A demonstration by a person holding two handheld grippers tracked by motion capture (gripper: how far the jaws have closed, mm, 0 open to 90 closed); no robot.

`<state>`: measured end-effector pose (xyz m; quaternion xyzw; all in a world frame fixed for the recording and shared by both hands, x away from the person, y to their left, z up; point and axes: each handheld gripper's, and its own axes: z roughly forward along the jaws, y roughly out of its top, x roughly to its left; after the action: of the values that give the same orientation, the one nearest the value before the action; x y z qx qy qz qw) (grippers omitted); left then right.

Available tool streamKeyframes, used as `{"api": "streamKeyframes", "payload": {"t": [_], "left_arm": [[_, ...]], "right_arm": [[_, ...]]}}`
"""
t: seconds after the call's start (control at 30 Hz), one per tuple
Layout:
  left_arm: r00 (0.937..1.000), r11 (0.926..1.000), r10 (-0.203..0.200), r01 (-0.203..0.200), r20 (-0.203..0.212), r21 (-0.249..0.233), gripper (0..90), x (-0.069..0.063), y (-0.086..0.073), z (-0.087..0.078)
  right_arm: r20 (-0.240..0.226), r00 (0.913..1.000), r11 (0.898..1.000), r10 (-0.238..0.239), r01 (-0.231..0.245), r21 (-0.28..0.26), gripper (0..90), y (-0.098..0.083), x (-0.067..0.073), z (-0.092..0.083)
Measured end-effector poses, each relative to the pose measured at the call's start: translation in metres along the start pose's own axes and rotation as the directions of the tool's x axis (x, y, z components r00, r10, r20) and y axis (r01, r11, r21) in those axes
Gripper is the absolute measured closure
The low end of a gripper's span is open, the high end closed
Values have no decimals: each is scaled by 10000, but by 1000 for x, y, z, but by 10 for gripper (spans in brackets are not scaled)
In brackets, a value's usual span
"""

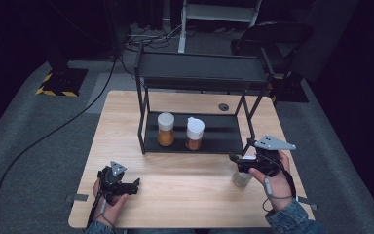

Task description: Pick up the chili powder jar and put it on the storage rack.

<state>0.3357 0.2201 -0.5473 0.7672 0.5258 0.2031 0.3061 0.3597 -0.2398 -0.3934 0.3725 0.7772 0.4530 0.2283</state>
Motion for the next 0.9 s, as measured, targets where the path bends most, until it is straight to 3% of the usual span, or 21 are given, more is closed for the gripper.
{"api": "streamKeyframes", "payload": {"t": [0.9], "left_arm": [[10000, 10000, -1, 1, 0, 1, 4, 0, 0, 0]], "right_arm": [[197, 9996, 9997, 180, -183, 130, 139, -37, -22, -26]]}}
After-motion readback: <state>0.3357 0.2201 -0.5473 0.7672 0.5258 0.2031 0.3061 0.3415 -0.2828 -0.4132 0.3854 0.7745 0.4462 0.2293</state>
